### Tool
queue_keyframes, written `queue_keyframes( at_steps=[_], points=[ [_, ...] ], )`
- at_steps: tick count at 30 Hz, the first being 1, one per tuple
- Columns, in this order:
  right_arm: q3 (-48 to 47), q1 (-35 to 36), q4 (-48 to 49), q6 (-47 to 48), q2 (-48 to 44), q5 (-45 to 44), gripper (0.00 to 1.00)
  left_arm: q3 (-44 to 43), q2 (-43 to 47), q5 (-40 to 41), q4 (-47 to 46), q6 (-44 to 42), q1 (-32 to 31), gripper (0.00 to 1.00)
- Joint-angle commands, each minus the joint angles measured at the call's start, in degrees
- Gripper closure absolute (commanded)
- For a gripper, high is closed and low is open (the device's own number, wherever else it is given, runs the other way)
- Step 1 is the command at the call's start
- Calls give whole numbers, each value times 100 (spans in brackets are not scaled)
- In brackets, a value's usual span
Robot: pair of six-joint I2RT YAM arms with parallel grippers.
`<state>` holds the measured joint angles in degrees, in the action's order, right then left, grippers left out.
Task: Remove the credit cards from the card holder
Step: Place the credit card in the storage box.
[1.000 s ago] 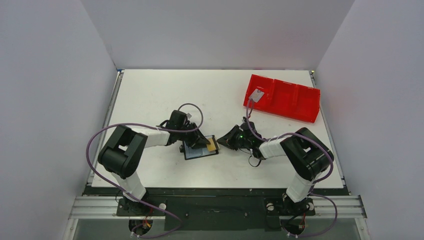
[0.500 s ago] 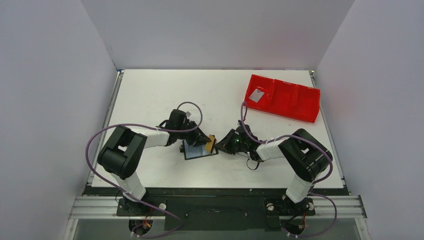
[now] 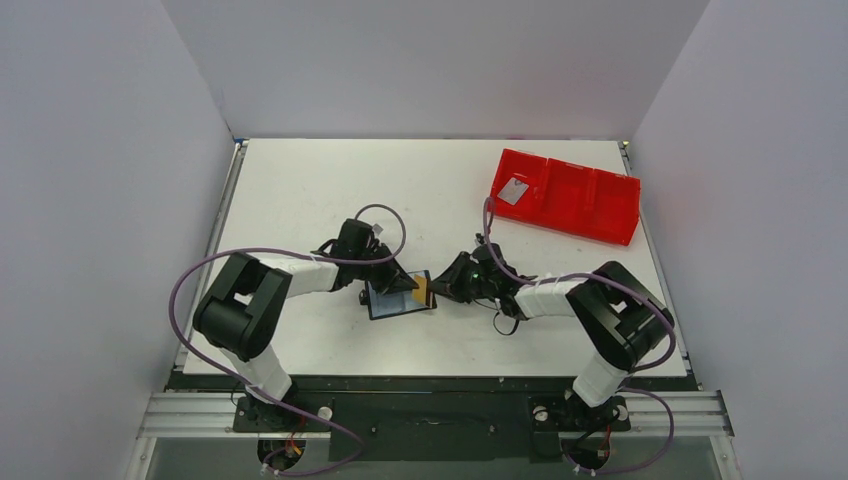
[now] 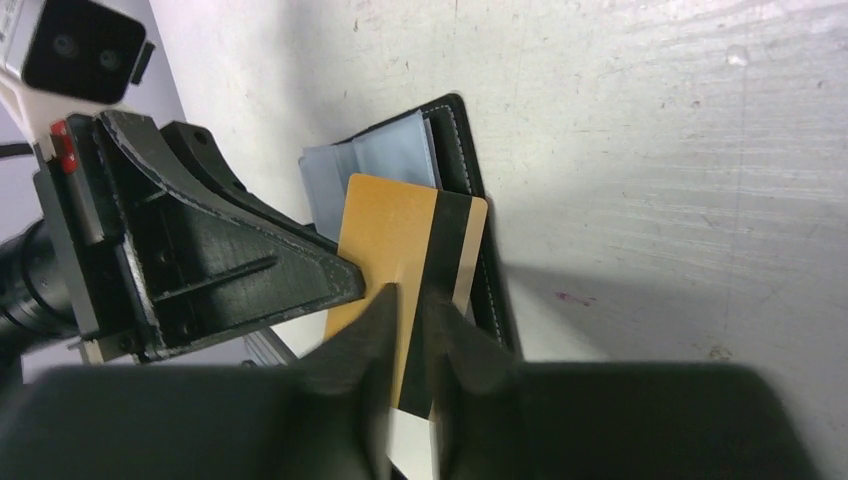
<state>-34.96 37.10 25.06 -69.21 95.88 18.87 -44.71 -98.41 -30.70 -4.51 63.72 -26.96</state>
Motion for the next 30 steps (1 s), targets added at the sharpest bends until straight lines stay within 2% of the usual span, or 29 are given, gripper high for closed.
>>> queue_keyframes(
  at_steps=[1, 3, 5, 7, 12, 19, 23, 25, 30],
  points=[
    [-167, -85, -80, 207, -365, -81, 76, -277, 337, 53, 232, -371, 3, 100],
    [-137, -184, -142, 260, -569, -63, 60, -294, 449, -10, 159, -369, 36, 100],
    [-132, -282, -261, 336, -758, -62, 52, -286, 618, -177, -58, -278, 96, 100],
    [-140, -369, -351, 385, -933, -13, 48, -261, 800, -347, -360, -92, 180, 100],
    [-163, -485, -217, 298, -1247, 225, 47, -214, 1128, -671, -1018, 379, 314, 100],
    [-160, -493, 313, -146, -1617, 480, 56, -83, 1181, -1082, -2255, 1278, 347, 100],
    [-139, -493, 624, -373, -1742, 503, 60, -77, 1184, -1144, -2485, 1467, 349, 100],
    [-141, -488, 673, -444, -1777, 505, 64, -88, 1188, -1164, -2497, 1485, 349, 100],
    [-179, -487, 664, -469, -1838, 477, 82, -114, 1181, -1236, -2482, 1459, 330, 100]
  ],
)
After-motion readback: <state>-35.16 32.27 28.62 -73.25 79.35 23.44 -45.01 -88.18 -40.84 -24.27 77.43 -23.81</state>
